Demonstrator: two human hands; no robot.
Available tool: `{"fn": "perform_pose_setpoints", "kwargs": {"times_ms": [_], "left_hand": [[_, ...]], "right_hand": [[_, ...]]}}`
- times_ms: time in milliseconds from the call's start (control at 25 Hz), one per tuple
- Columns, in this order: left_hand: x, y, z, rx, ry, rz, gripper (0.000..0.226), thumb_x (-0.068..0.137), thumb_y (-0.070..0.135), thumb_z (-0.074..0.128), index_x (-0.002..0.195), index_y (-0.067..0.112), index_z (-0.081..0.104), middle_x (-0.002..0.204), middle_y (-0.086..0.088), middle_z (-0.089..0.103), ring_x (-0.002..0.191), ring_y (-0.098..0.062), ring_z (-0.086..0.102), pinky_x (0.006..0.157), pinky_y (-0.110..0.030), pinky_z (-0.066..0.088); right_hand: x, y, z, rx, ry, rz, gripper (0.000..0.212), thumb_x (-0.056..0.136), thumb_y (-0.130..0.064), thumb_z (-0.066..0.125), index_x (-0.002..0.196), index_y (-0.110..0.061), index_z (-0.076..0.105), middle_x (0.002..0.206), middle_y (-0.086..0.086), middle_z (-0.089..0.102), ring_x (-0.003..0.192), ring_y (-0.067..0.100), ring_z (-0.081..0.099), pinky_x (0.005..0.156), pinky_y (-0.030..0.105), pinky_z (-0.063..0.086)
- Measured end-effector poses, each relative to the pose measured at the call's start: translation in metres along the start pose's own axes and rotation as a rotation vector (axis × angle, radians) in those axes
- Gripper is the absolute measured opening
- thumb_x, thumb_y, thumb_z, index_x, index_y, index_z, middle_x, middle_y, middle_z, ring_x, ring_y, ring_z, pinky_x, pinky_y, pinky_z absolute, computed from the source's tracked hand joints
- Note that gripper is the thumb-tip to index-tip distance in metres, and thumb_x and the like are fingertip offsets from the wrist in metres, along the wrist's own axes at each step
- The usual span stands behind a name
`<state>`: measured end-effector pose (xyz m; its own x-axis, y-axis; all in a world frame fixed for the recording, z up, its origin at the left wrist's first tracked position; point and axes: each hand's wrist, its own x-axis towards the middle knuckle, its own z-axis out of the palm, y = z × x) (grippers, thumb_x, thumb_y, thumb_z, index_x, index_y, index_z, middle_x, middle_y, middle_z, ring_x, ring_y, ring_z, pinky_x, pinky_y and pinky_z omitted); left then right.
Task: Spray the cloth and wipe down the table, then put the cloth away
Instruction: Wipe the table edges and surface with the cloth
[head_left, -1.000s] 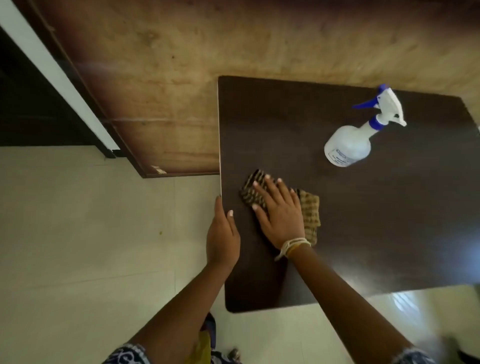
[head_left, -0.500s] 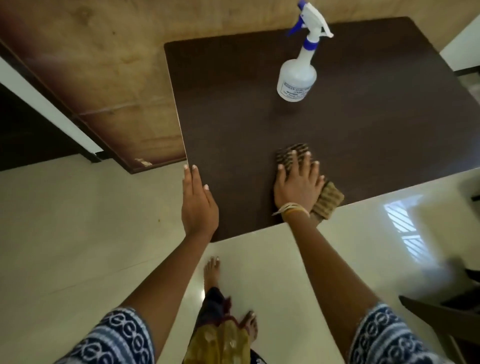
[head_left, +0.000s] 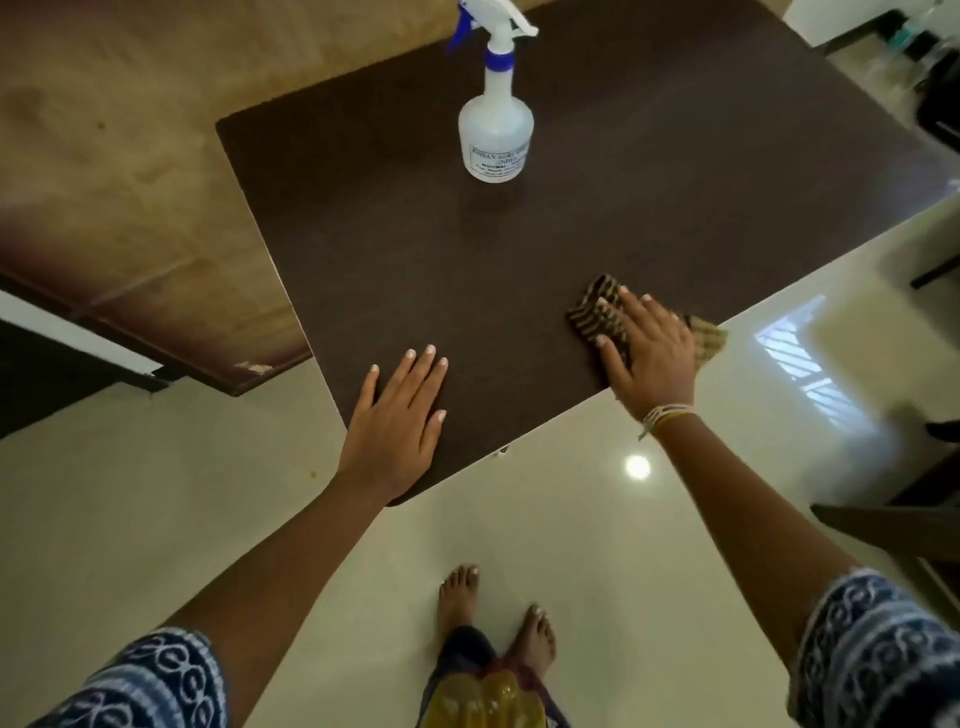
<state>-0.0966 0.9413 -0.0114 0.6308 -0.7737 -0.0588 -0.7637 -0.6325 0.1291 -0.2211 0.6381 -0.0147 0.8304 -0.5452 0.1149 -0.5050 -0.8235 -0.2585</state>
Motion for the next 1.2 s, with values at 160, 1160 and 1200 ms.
{"fn": "perform_pose_setpoints", "kwargs": {"times_ms": [160,1160,1200], "left_hand": [[0.006,0.0,-0.004,0.068,-0.069,0.049,0.062,0.099,0.04,0.023,0.156,0.019,0.011,0.163,-0.002,0.009,0.151,-0.022,0.011,0.118,-0.053,0.018],[0.127,0.093,-0.01,0.158,-0.15,0.399,0.065,0.091,0.039,0.03,0.152,0.016,0.022,0.159,-0.02,0.015,0.148,-0.035,0.015,0.107,-0.07,0.022],[0.135,0.101,-0.009,0.15,-0.143,0.406,0.064,0.091,0.039,0.03,0.152,0.017,0.023,0.159,-0.019,0.015,0.148,-0.035,0.015,0.107,-0.07,0.021]], "right_hand": [[-0.001,-0.044,0.01,0.257,0.186,0.433,0.045,0.094,-0.051,0.04,0.126,-0.029,0.063,0.149,-0.006,0.045,0.143,0.024,0.028,0.118,0.045,0.012],[0.043,-0.011,-0.007,0.67,0.547,1.205,0.055,0.087,-0.053,0.058,0.11,-0.008,0.038,0.115,0.009,0.043,0.091,0.031,0.059,0.074,0.041,0.051],[0.057,0.011,-0.012,0.663,0.55,1.23,0.054,0.089,-0.052,0.055,0.112,-0.007,0.038,0.118,0.012,0.045,0.096,0.035,0.059,0.077,0.044,0.051]]}}
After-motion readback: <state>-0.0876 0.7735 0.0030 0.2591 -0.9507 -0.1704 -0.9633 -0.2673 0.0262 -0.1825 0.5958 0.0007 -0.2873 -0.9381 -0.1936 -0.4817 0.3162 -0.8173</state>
